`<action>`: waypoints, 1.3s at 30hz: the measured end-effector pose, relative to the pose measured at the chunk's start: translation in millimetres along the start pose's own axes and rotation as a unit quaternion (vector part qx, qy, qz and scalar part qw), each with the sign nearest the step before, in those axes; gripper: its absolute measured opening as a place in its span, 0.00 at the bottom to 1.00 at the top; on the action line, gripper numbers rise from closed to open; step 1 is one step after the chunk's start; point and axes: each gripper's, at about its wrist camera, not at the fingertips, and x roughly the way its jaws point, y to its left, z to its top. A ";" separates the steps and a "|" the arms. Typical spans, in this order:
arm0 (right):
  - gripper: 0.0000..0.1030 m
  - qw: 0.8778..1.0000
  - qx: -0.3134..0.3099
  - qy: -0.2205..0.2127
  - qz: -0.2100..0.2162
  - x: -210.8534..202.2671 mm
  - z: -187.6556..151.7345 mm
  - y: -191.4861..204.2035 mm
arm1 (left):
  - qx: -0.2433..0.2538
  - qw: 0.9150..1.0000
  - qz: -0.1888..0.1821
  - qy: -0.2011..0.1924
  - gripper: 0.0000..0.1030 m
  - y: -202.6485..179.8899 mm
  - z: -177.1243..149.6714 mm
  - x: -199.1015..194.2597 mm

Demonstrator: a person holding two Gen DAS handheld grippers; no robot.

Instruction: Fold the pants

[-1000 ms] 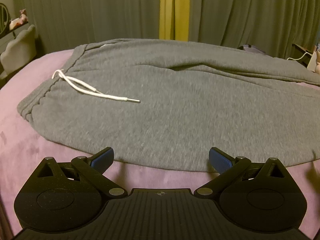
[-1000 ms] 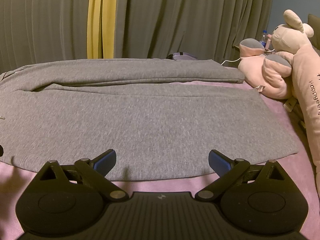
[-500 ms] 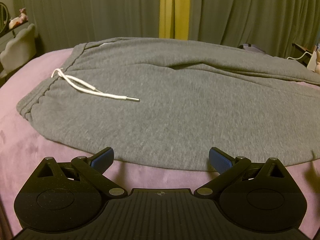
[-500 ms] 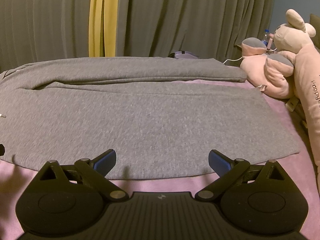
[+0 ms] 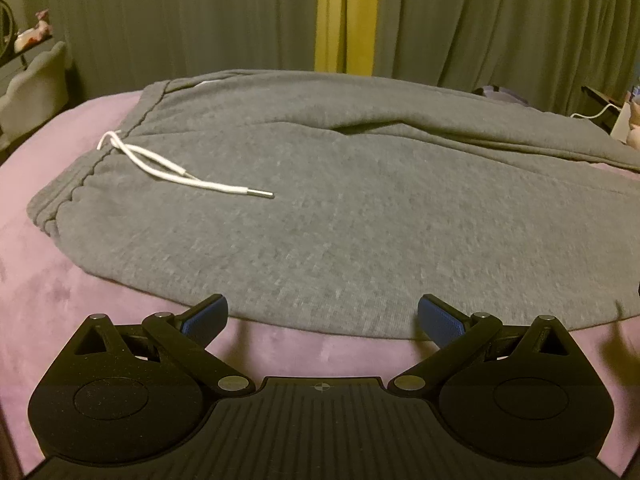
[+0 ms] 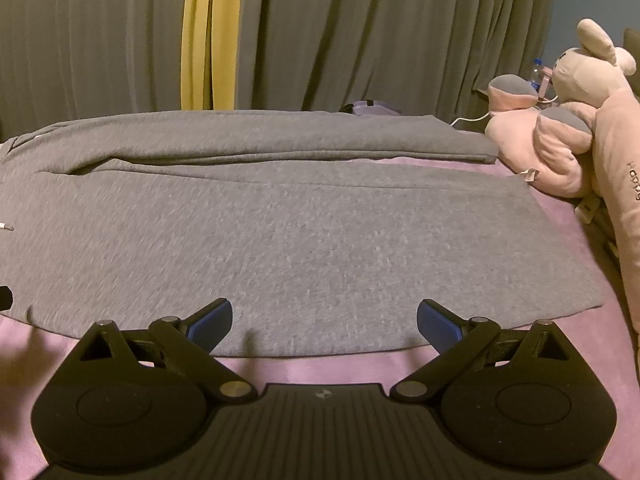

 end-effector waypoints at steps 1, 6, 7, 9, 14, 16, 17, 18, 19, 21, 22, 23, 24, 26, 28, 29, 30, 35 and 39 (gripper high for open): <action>0.96 1.000 -0.001 0.000 0.000 0.0 -0.3 0.6 | 0.000 1.000 -0.001 0.001 1.00 0.0 0.1 -0.1; 0.96 1.000 -0.008 -0.001 0.002 1.2 -1.0 3.9 | -0.001 1.000 -0.003 0.003 1.00 -0.8 0.1 0.2; 0.96 1.000 -0.009 -0.001 0.003 1.0 -1.3 5.0 | 0.000 1.000 -0.003 0.003 1.00 -1.0 -0.1 0.3; 0.96 1.000 -0.011 -0.001 0.003 1.3 -1.7 7.0 | 0.001 1.000 -0.003 0.004 1.00 -1.8 -0.3 0.6; 0.96 1.000 -0.003 0.000 0.007 2.4 -1.9 5.6 | 0.000 1.000 -0.004 0.006 1.00 -1.7 -0.2 1.4; 0.96 1.000 0.001 0.001 0.008 3.2 -2.0 4.7 | -0.001 1.000 -0.004 0.007 1.00 -1.7 -0.3 1.7; 0.96 1.000 0.004 0.001 0.008 3.4 -1.9 4.0 | -0.001 1.000 -0.004 0.008 1.00 -1.7 -0.3 1.9; 0.96 1.000 0.007 0.001 0.009 3.8 -2.2 3.7 | -0.001 1.000 -0.004 0.009 1.00 -1.8 0.0 2.1; 0.96 1.000 0.010 0.001 0.009 4.2 -2.1 3.0 | -0.001 1.000 -0.004 0.009 1.00 -2.1 -0.1 2.2; 0.96 1.000 0.015 0.002 0.010 5.0 -1.6 1.8 | 0.000 1.000 -0.004 0.010 1.00 -2.6 -0.2 2.4; 0.96 1.000 0.018 0.002 0.011 5.0 -1.6 1.2 | 0.002 1.000 -0.003 0.009 1.00 -3.2 -0.4 2.1; 0.96 1.000 0.020 0.002 0.012 5.2 -1.7 0.4 | 0.003 1.000 -0.003 0.009 1.00 -3.4 -0.6 2.4; 0.96 1.000 0.022 0.003 0.013 5.6 -1.7 0.3 | 0.005 1.000 -0.002 0.010 1.00 -3.8 -0.7 2.8; 0.96 1.000 0.023 0.004 0.014 6.8 -1.6 0.5 | 0.007 1.000 -0.001 0.014 1.00 -4.4 -0.9 3.8; 0.96 1.000 0.024 0.005 0.016 7.8 -1.6 0.6 | 0.009 1.000 0.000 0.016 1.00 -5.0 -0.7 4.9; 0.96 1.000 0.023 0.006 0.016 8.7 -1.7 1.2 | 0.010 1.000 0.001 0.017 1.00 -5.4 -0.8 5.2; 0.96 1.000 0.022 0.007 0.017 9.1 -2.0 1.3 | 0.011 1.000 0.001 0.018 1.00 -5.8 -0.7 5.5; 0.96 1.000 0.011 0.009 0.023 13.2 -3.1 7.4 | 0.014 1.000 0.000 0.021 1.00 -7.2 -1.1 7.0; 0.96 1.000 -0.004 0.010 0.025 17.1 -4.6 15.9 | 0.013 1.000 -0.001 0.025 1.00 -7.3 -1.0 8.8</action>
